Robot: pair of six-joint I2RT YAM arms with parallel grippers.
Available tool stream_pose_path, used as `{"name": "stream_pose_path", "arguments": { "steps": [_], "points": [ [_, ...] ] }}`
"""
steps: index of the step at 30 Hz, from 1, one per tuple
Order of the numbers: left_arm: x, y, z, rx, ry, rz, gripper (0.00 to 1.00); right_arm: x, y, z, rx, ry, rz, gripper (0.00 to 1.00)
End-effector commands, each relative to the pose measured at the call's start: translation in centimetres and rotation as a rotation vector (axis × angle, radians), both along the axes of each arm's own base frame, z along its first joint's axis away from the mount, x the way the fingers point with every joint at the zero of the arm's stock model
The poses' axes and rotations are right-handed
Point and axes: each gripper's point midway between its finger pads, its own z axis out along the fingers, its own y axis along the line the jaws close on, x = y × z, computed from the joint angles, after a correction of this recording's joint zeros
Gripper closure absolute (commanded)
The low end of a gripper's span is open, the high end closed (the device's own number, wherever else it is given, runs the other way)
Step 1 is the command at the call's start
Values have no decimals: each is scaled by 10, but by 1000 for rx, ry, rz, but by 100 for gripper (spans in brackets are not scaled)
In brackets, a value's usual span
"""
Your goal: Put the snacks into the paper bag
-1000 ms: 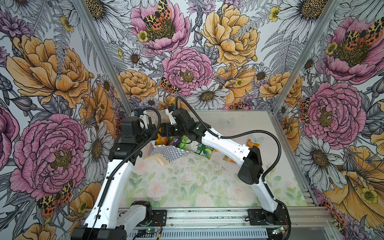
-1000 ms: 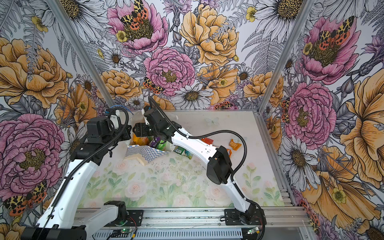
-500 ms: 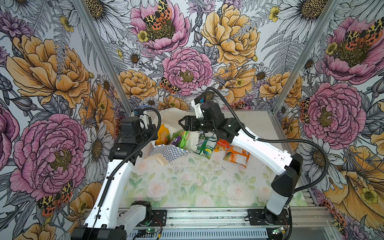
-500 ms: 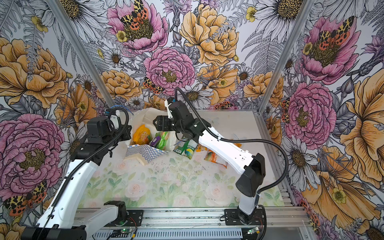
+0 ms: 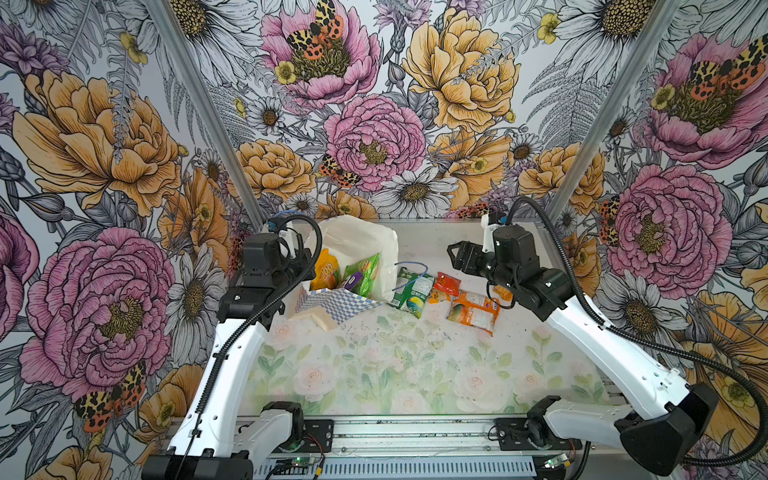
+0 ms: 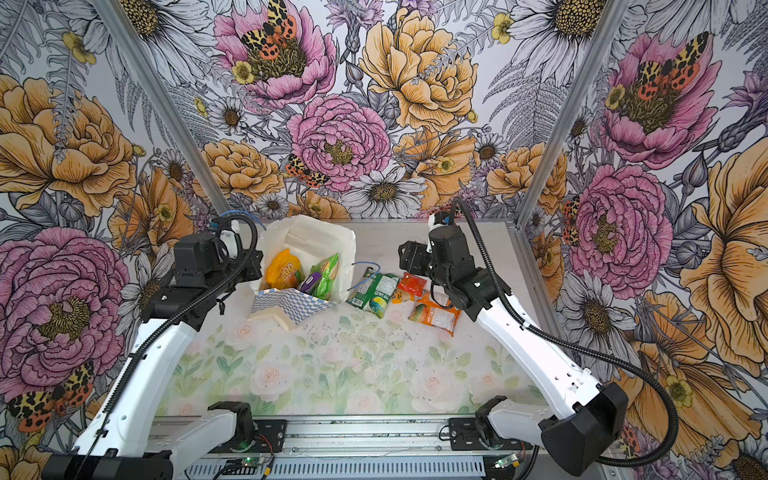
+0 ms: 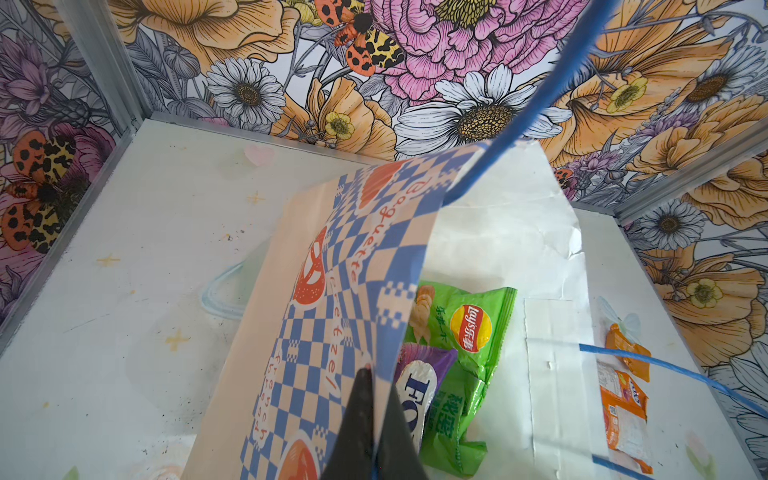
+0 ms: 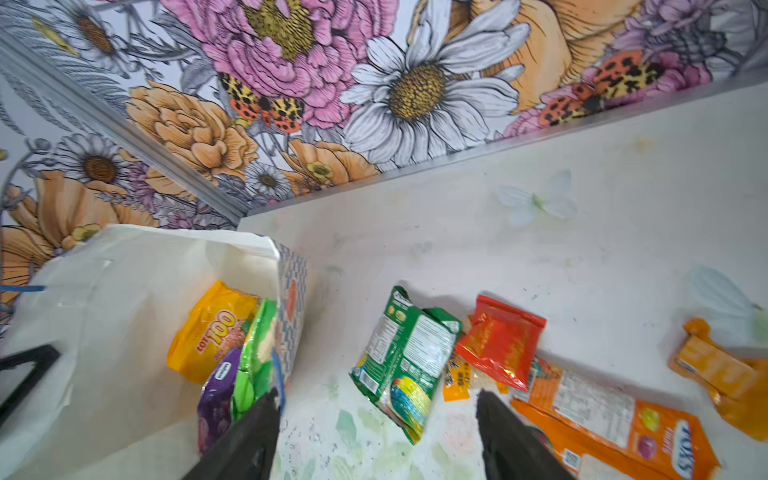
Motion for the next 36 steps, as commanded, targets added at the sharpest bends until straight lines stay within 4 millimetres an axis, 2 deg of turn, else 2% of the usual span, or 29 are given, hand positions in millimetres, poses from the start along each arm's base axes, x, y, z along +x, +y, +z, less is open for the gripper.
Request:
{"name": "stream_pose_path", "arguments": {
  "steps": [1,4,9,12,15,20,21,22,29,32,36],
  "points": [
    [7,15,7,24,-29,55,100,-7,-14,-19,0,45,-32,24],
    [13,26,-2,-15,7,87,100,-12,-15,-40,10,101,-38,24],
    [16,49,-12,-28,48,162,100,-11,2,-72,44,220,-12,24],
    [15,52,-11,-26,44,171,100,-11,30,-80,50,232,43,25],
    [15,53,-9,-19,38,176,100,-12,73,-66,75,199,135,25],
    [15,53,-9,-18,37,175,100,-20,153,-24,115,106,301,25],
    [15,53,-9,-19,37,176,100,-20,160,-20,115,98,315,25],
    [15,53,-9,-19,37,175,100,-27,176,-13,117,83,351,26],
    [13,50,-5,-24,24,165,100,-22,220,15,140,18,420,27],
    [13,49,-5,-26,24,160,100,-13,232,16,133,3,406,27],
    [12,45,-3,-30,18,147,100,2,240,6,112,13,353,28]
  ]
}}
